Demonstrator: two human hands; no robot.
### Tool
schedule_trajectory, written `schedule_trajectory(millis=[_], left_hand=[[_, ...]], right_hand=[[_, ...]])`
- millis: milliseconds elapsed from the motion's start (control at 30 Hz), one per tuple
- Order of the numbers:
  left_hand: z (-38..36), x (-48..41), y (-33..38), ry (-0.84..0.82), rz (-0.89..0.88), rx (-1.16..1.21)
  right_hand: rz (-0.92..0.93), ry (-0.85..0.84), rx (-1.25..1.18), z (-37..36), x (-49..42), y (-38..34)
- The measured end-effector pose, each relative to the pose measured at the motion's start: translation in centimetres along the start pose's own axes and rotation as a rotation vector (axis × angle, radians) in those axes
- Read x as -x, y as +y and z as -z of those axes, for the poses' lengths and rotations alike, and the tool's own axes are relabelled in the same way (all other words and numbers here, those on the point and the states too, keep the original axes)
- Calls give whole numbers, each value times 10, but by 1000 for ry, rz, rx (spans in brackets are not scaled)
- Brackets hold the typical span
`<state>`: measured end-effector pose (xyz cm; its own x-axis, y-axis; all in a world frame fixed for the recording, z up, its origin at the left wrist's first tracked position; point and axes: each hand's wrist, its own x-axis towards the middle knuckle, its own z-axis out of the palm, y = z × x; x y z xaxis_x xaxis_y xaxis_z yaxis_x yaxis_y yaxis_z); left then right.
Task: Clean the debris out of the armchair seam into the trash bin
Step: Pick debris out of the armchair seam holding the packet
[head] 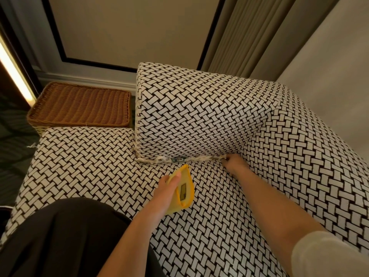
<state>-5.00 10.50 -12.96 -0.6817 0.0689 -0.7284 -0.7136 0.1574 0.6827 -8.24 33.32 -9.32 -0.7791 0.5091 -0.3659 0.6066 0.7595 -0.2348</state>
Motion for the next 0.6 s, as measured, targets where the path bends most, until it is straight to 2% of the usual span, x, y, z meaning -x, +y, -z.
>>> schedule_trajectory(millis=[200, 433, 600], left_hand=[[-2, 1, 3, 41, 6, -13], [1, 11, 3, 36, -16, 16], [12, 32, -13, -148, -118, 18]], right_hand=[[49, 366, -87, -29, 19, 10], [124, 502, -178, -47, 36, 16], [98, 489, -267, -53, 46, 18]])
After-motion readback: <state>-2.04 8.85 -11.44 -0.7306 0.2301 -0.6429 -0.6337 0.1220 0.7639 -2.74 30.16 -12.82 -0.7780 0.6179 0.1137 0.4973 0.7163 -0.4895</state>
